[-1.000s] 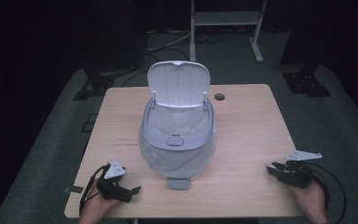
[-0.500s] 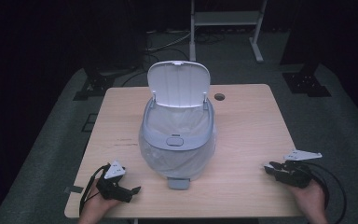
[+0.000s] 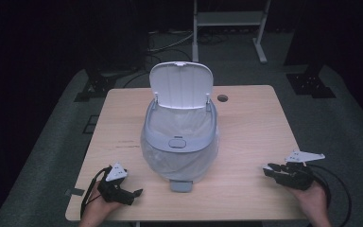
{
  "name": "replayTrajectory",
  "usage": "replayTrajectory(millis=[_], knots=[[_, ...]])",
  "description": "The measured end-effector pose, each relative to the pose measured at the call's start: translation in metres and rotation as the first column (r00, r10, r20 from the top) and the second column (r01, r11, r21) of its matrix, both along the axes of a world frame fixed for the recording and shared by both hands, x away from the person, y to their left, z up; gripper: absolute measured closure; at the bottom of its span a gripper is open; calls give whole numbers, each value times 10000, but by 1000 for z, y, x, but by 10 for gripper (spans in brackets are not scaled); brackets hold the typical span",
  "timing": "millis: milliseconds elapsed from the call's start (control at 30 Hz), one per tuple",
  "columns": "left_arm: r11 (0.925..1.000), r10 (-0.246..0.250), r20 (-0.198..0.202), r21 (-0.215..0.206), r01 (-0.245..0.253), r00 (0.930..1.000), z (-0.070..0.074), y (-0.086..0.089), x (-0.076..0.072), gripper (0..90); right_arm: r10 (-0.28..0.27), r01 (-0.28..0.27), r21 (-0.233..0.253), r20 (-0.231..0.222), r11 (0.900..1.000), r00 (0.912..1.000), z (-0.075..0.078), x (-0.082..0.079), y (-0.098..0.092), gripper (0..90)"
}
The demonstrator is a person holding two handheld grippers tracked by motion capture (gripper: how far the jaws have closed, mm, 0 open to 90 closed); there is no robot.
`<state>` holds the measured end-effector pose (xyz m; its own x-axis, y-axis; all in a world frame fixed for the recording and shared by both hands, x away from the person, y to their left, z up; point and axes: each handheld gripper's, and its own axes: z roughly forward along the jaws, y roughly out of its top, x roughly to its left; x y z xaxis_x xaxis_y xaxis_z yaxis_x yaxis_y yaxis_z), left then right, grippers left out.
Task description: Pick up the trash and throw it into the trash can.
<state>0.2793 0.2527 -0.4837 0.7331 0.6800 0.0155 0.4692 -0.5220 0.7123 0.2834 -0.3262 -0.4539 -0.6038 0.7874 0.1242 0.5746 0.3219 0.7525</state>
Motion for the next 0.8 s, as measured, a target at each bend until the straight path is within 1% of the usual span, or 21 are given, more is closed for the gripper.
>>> replayTrajectory(millis=[333,800], knots=[[10000,1,-4,4,-1,10000,0,0,0,0,511,-519,364,226,9980,9984,11,0,9,653],[10000,2,-5,3,-2,10000,0,0,0,0,1132,-1171,601,646,9913,9915,27,1,24,652]])
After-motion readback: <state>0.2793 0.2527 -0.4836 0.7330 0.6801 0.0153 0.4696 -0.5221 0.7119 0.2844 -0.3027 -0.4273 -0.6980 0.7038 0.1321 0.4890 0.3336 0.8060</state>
